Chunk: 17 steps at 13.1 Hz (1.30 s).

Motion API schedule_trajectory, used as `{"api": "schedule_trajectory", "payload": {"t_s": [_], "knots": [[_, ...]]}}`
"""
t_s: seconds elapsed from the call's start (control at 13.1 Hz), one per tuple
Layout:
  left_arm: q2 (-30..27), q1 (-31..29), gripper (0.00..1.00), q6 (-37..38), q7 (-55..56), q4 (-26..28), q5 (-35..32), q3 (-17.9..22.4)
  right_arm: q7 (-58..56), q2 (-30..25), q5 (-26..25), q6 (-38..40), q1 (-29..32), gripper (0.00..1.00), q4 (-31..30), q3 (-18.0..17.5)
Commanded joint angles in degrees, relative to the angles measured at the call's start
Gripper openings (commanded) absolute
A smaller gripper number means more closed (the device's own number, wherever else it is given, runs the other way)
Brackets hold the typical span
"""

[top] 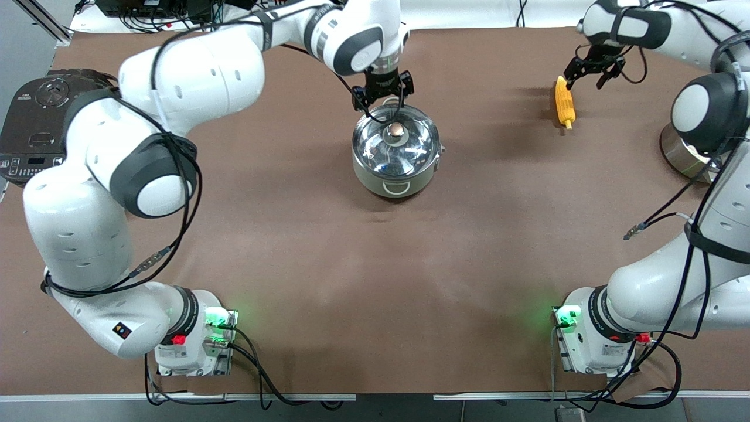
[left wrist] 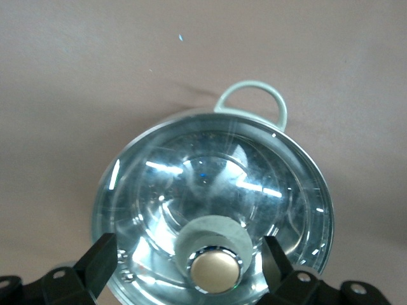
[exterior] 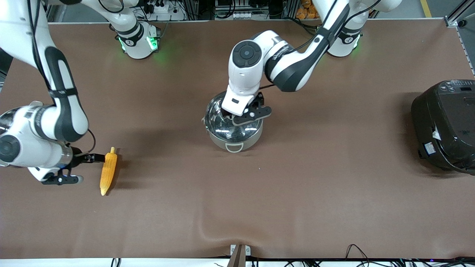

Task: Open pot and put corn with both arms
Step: 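Grasp the lid knob with the left gripper while the right gripper grasps the corn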

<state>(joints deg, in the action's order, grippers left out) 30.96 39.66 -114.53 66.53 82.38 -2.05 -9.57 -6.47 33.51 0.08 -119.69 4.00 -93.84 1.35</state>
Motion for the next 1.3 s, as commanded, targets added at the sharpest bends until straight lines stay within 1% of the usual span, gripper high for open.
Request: {"api": "schedule_trajectory", "payload": {"t_s": [0.0, 0.15, 0.31, 0.46, 0.54, 0.92, 1.07, 1.15, 1.22], "knots": [[2.3, 1.9, 1.00, -1.3, 1.1, -1.8, -0.1, 0.7, -0.6, 2.7, 0.2, -1.9, 0.7, 1.00, 0.9, -0.3], [2.7, 3.2, 1.00, -1.4, 2.6, -1.6, -0.2, 0.7, -0.6, 4.5, 0.2, -4.1, 0.7, 1.00, 0.9, -0.3], [2.4, 3.6, 0.97, -1.4, 3.2, -1.3, -0.6, 0.6, -0.6, 5.3, 0.2, -4.8, 0.4, 1.00, 1.0, -0.3], [2.5, 3.6, 0.89, -1.1, 2.8, -0.6, -0.6, 0.6, -0.6, 6.1, 0.2, -6.1, 0.3, 1.00, 1.0, -0.3], [2.6, 3.5, 0.86, -1.0, 2.7, -0.6, -0.6, 0.6, -0.6, 6.5, 0.2, -6.4, 0.3, 1.00, 1.0, -0.3], [3.4, 3.5, 0.83, -0.7, 2.6, -0.5, -0.6, 0.5, -0.6, 7.9, 0.3, -8.3, 0.2, 1.00, 0.8, -0.4], [3.4, 3.5, 0.77, -0.5, 2.6, -0.3, -0.6, 0.5, -0.6, 8.1, 0.3, -9.0, 0.0, 1.00, 0.5, -0.5], [3.4, 3.5, 0.72, 0.3, 2.7, -0.2, -0.5, 0.5, -0.6, 8.2, 0.3, -9.1, -0.1, 1.00, 0.4, -0.4], [3.4, 3.5, 0.70, 0.9, 2.5, -0.3, -0.5, 0.5, -0.6, 8.4, 0.3, -9.3, -0.1, 1.00, 0.4, -0.4]]}}
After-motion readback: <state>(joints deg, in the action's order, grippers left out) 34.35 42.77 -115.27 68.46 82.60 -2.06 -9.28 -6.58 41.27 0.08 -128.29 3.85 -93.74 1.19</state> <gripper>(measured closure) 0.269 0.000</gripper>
